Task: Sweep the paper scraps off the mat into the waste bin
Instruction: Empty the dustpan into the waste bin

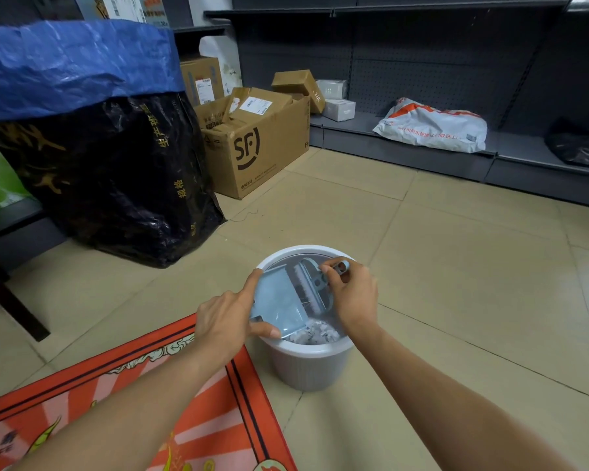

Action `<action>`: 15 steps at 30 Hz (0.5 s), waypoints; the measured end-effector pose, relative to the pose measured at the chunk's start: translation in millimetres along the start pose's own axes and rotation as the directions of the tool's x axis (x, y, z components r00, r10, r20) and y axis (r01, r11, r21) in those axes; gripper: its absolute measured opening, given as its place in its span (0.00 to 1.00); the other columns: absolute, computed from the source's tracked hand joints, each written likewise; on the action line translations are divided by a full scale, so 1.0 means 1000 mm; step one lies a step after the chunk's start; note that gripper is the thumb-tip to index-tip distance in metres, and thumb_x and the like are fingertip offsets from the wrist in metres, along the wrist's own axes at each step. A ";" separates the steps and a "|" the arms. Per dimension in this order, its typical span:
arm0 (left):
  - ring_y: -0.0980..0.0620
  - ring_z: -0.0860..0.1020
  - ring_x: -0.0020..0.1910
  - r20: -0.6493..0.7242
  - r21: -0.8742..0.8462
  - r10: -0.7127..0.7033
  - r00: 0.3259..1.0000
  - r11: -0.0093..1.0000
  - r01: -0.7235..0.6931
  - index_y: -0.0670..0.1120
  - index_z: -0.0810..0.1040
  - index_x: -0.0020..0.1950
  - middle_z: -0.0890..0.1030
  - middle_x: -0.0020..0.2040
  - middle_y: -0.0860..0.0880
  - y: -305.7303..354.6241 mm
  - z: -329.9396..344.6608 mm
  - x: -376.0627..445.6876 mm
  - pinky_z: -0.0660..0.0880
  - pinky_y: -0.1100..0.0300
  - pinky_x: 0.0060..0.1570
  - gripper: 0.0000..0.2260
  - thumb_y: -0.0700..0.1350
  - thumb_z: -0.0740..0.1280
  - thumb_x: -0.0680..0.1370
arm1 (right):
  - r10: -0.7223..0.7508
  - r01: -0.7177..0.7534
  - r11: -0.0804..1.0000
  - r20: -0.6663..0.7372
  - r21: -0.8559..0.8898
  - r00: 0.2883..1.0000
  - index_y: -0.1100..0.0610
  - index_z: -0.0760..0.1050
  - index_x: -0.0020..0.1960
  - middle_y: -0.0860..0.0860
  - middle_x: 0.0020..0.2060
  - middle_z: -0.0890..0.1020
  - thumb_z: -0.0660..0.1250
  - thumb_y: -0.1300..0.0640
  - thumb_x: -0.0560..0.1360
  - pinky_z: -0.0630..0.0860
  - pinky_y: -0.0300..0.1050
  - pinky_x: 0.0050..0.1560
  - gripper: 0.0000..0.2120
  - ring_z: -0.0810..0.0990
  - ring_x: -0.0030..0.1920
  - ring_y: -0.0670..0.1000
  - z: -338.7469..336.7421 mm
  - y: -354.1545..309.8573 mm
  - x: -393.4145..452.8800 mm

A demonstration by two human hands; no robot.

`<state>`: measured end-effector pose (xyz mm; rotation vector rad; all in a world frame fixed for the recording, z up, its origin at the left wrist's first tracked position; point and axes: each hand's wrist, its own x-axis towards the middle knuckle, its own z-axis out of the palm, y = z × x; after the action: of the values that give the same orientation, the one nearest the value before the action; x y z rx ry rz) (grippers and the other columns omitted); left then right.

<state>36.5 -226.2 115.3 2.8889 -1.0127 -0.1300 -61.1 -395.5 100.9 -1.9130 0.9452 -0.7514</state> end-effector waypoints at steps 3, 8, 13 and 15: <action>0.45 0.80 0.49 0.004 0.025 0.010 1.000 1.000 -0.010 0.61 0.47 0.77 0.81 0.54 0.50 0.001 -0.001 -0.001 0.69 0.59 0.41 0.49 0.71 0.70 0.65 | -0.004 0.005 1.000 -0.050 0.025 0.999 0.51 0.81 0.45 0.45 0.33 0.82 0.66 0.53 0.76 0.65 0.28 0.32 0.06 0.77 0.34 0.43 -0.002 0.003 -0.001; 0.45 0.80 0.49 0.017 0.056 0.014 1.000 0.998 -0.015 0.60 0.45 0.77 0.81 0.53 0.48 0.006 -0.004 -0.006 0.69 0.59 0.41 0.49 0.71 0.69 0.66 | 0.011 -0.010 0.998 -0.028 0.057 1.000 0.54 0.81 0.45 0.47 0.35 0.82 0.67 0.53 0.76 0.65 0.29 0.31 0.07 0.79 0.36 0.47 -0.003 -0.005 -0.004; 0.44 0.80 0.48 0.003 -0.025 -0.010 1.000 1.000 0.010 0.60 0.46 0.77 0.81 0.53 0.47 0.009 -0.010 -0.016 0.71 0.58 0.42 0.47 0.70 0.70 0.67 | -0.034 0.033 0.997 0.016 0.071 0.999 0.54 0.81 0.44 0.47 0.33 0.81 0.66 0.54 0.76 0.66 0.30 0.30 0.06 0.77 0.33 0.44 -0.015 -0.020 -0.012; 0.43 0.79 0.46 -0.006 -0.111 -0.033 0.999 0.993 0.032 0.59 0.47 0.77 0.81 0.51 0.47 0.012 -0.014 -0.024 0.71 0.56 0.41 0.46 0.69 0.70 0.68 | -0.083 0.081 0.995 0.043 0.057 0.996 0.52 0.81 0.45 0.47 0.33 0.81 0.66 0.53 0.77 0.65 0.30 0.32 0.06 0.76 0.33 0.42 -0.022 -0.026 -0.019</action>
<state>11.3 -219.9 131.4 2.8040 -0.9258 -0.1707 -80.2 -380.3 131.4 -1.9221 0.8144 -0.7704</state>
